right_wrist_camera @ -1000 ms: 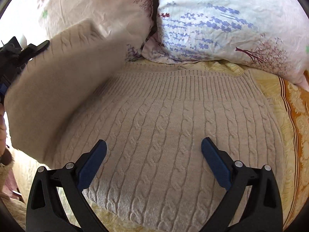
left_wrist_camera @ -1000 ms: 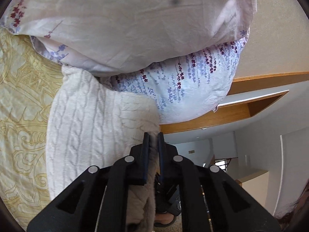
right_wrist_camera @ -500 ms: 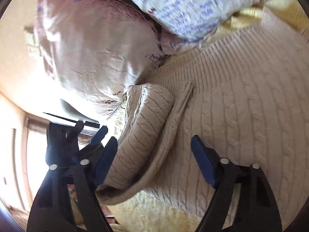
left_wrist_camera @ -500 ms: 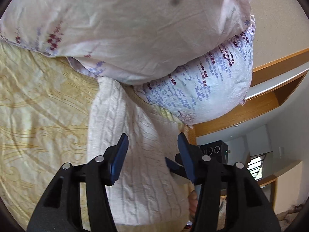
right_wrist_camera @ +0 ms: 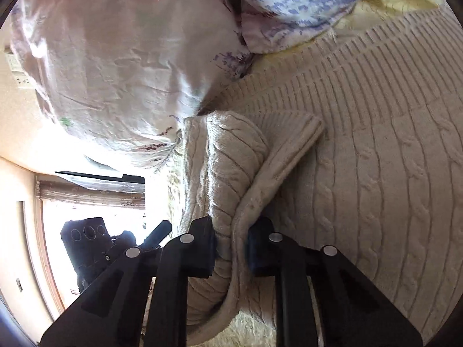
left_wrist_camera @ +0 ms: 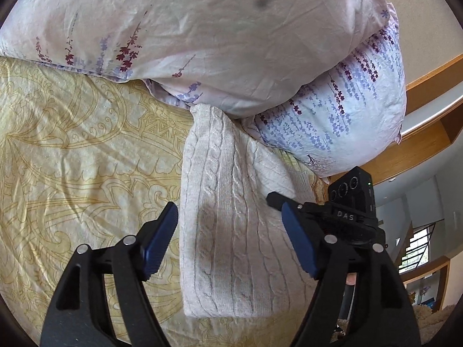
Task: Fold small clothes
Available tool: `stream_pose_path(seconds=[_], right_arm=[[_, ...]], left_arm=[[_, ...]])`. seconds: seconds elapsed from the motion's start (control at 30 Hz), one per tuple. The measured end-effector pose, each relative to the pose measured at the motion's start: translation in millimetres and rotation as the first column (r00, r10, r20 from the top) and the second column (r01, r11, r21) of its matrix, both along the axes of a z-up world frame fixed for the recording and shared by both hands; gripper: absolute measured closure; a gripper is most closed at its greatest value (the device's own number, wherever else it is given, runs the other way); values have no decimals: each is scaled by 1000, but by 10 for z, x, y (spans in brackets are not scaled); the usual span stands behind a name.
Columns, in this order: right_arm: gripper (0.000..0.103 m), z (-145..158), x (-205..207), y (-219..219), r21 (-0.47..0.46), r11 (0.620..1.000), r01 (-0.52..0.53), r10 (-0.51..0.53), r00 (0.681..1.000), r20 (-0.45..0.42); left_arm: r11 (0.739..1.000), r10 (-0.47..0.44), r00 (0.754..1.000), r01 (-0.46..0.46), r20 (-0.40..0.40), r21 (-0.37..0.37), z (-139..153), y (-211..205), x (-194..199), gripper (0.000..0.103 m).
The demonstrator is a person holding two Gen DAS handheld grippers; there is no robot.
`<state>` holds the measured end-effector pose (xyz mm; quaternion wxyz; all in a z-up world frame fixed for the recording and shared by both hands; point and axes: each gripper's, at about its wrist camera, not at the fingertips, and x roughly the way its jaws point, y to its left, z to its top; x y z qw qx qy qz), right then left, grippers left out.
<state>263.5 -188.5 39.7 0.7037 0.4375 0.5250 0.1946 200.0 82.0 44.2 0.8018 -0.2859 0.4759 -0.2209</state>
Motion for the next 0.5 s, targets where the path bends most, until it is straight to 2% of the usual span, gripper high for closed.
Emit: stream_pose_path(seconds=[0.2, 0.37, 0.5], right_arm=[[88, 406, -64, -167, 22, 998, 60, -63, 989, 133], [88, 566, -220, -475, 49, 989, 137, -143, 975, 172], [88, 668, -339, -833, 31, 975, 220, -222, 956, 195]], left_arm=[[1000, 6, 1000, -6, -11, -5, -34, 15, 0, 25], [1000, -1, 1000, 1, -17, -9, -51, 3, -21, 24], [1000, -8, 1000, 8, -25, -8, -74, -30, -26, 24]])
